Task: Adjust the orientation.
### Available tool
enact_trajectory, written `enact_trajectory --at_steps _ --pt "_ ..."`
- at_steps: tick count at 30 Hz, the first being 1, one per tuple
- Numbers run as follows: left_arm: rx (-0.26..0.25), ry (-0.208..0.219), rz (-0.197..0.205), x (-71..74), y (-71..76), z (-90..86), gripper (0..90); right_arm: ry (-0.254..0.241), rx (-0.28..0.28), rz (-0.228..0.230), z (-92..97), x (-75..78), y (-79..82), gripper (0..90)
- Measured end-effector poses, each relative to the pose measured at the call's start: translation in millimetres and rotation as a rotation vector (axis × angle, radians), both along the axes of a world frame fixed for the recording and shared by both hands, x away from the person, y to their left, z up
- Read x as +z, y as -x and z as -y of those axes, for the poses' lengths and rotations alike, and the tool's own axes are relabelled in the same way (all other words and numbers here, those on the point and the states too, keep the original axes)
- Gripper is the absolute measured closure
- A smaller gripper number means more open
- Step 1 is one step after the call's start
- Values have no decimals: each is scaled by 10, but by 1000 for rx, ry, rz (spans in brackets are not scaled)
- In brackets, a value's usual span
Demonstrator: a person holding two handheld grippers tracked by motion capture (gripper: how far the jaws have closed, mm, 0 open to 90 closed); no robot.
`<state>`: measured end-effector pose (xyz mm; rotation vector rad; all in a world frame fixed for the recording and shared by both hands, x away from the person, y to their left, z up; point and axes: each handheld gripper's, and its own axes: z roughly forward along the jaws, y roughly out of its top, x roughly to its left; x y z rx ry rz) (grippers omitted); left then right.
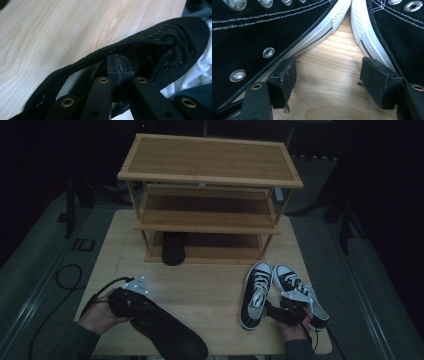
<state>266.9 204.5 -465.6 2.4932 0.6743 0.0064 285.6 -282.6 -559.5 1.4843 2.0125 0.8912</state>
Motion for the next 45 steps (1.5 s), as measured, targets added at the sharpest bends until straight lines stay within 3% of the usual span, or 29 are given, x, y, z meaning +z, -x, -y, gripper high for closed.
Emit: enact_trajectory --at_steps 7,9,13,19,26,35,37,38,39,42,44,45 --pt "-16 -10 -6 8 -26 89 900 0 0 0 0 0 0 289" --pt "-40 6 -12 20 -26 137 900 0 0 0 0 0 0 289" --pt "-101 -22 -34 -35 -35 333 899 0 0 0 0 0 0 289" --pt "-93 -15 -37 -79 -89 444 900 0 0 0 1 0 -1 289" --pt "-15 25 -22 -104 -171 462 900 -1 -1 0 -1 0 -1 289" --pt "66 33 -2 -107 -290 475 900 -1 0 0 0 0 -1 289" --pt "100 39 7 -112 -337 467 900 -1 0 0 0 0 -1 289" --pt "151 47 11 -116 -398 435 900 -1 0 0 0 0 -1 289" --pt "151 47 11 -116 -398 435 900 -1 0 0 0 0 -1 289" --pt "213 53 24 -107 -459 391 900 -1 0 0 0 0 -1 289" --pt "283 64 35 -95 -517 331 900 -1 0 0 0 0 -1 289" --pt "283 64 35 -95 -517 331 900 -1 0 0 0 0 -1 289"
